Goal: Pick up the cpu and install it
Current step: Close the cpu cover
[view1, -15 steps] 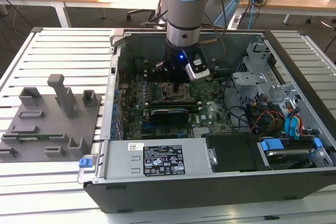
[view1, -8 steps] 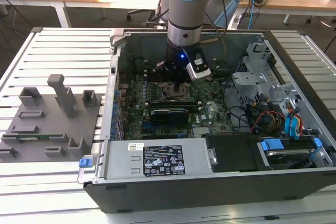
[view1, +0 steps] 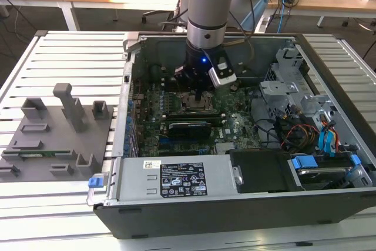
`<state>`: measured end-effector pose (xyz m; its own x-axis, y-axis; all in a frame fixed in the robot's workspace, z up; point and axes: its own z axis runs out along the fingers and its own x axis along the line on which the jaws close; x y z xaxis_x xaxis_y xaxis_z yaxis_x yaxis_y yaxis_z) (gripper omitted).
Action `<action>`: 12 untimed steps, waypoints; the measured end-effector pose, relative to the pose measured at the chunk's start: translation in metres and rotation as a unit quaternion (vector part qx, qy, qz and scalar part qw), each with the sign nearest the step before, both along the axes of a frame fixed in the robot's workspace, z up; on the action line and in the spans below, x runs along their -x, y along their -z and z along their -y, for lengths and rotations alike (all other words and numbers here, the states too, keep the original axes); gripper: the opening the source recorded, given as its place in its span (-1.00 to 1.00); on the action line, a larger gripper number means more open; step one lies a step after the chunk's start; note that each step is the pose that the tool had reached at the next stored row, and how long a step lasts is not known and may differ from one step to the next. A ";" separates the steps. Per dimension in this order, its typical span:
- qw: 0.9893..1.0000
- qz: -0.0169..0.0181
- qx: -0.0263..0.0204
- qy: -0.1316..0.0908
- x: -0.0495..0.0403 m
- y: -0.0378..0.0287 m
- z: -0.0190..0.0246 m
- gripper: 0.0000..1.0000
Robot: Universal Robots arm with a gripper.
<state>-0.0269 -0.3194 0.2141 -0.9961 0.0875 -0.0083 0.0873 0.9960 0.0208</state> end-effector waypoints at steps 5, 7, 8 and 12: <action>1.000 0.002 0.000 -0.009 0.0068 -0.0001 0.0001 -0.79; 1.000 0.003 0.000 -0.010 0.0116 -0.0001 0.0001 -0.79; 1.000 0.003 0.000 -0.010 0.0139 -0.0001 0.0001 -0.79; 1.000 0.006 0.000 -0.016 0.0305 0.0053 0.0000 -0.79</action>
